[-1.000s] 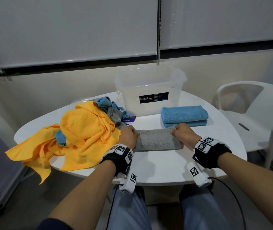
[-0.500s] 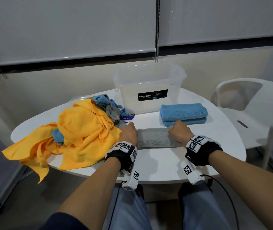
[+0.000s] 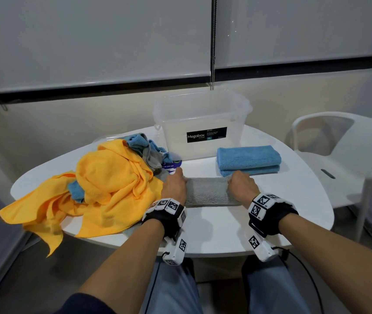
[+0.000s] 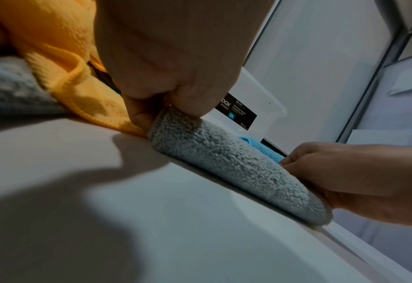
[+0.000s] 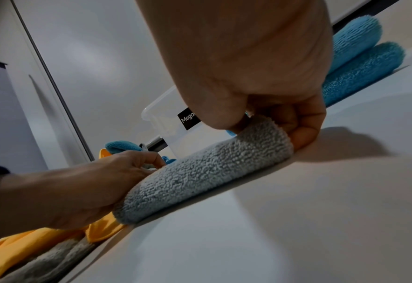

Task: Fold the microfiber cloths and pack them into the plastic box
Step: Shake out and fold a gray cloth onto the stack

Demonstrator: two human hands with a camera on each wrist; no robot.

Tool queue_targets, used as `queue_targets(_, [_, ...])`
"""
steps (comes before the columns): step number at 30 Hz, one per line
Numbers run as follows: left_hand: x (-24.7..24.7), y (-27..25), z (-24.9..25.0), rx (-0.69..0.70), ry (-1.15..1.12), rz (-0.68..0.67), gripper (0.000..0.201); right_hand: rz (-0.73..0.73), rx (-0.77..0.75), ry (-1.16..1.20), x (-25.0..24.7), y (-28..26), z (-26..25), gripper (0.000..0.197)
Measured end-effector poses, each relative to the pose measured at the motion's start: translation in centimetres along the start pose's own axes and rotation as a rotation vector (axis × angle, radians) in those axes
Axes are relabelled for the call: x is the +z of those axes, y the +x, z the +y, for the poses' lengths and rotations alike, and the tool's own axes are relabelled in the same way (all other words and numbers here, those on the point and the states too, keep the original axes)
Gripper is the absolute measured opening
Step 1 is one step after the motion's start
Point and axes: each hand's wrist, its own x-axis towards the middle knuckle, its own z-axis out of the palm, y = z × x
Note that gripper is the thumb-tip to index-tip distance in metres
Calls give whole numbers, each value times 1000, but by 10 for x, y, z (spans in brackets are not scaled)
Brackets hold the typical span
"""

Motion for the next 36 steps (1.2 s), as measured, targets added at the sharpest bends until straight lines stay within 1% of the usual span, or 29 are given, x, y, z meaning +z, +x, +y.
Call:
queue_targets(3, [-2, -1, 6, -41, 65, -31, 13, 4, 20, -32, 0, 2, -3, 10])
queue_targets(5, [-7, -3, 10, -87, 105, -54, 18, 8, 33, -45, 1, 3, -4, 12])
queue_targets(8, [-11, -5, 8, -162, 77, -94, 27, 16, 24, -42, -2, 5, -3, 24])
queue_targets(9, [-13, -6, 8, -197, 63, -107, 29, 8, 27, -27, -4, 5, -1, 25])
queue_targets(11, [-20, -6, 8, -239, 21, -121, 32, -40, 42, 39, -10, 5, 3, 21])
queue_targets(12, [-24, -7, 8, -239, 8, -127, 33, -73, 50, 91, -14, 5, 6, 19])
queue_targets(13, [-27, -7, 8, -224, -3, -165, 34, -104, 53, 155, -17, 6, 9, 20])
queue_targets(14, [-27, -7, 5, -179, -38, -204, 35, -135, 57, 232, -19, 7, 13, 24])
queue_targets(15, [-27, -7, 3, -167, -55, -239, 39, -165, 66, 323, -21, 8, 16, 28])
queue_targets(17, [-29, -11, 3, -201, -157, -268, 51, -209, 94, 483, -23, 6, 20, 33])
queue_targets(19, [-31, -14, 7, -196, -197, -282, 53, -224, 94, 505, -22, 3, 23, 31])
queue_targets(21, [-37, -17, 11, -220, -139, -359, 52, -241, 66, 441, -21, 2, 22, 29])
queue_targets(23, [-42, -17, 14, -240, -147, -372, 54, -270, 66, 419, -25, -1, 21, 28])
queue_targets(25, [-48, -14, 18, -260, -256, -391, 50, -285, 75, 485, -36, -1, 22, 29])
queue_targets(26, [-51, -12, 20, -253, -336, -368, 46, -282, 71, 543, -44, -1, 24, 29])
queue_targets(29, [-61, -4, 32, -239, -651, -279, 32, -211, 35, 754, -70, 3, 32, 31])
queue_targets(30, [-65, -2, 39, -228, -757, -259, 30, -177, 37, 820, -78, 6, 35, 33])
queue_targets(31, [-69, 1, 45, -232, -841, -266, 34, -141, 43, 880, -86, 9, 38, 32])
queue_targets(32, [-72, 3, 52, -232, -908, -296, 41, -98, 51, 935, -94, 13, 43, 29])
queue_targets(34, [-74, 8, 67, -216, -984, -438, 51, 7, 74, 997, -108, 22, 54, 19])
queue_targets(35, [-73, 10, 73, -194, -1014, -493, 53, 69, 87, 1005, -114, 27, 60, 19])
queue_targets(36, [-71, 13, 80, -171, -1039, -510, 53, 124, 97, 1007, -118, 33, 67, 27])
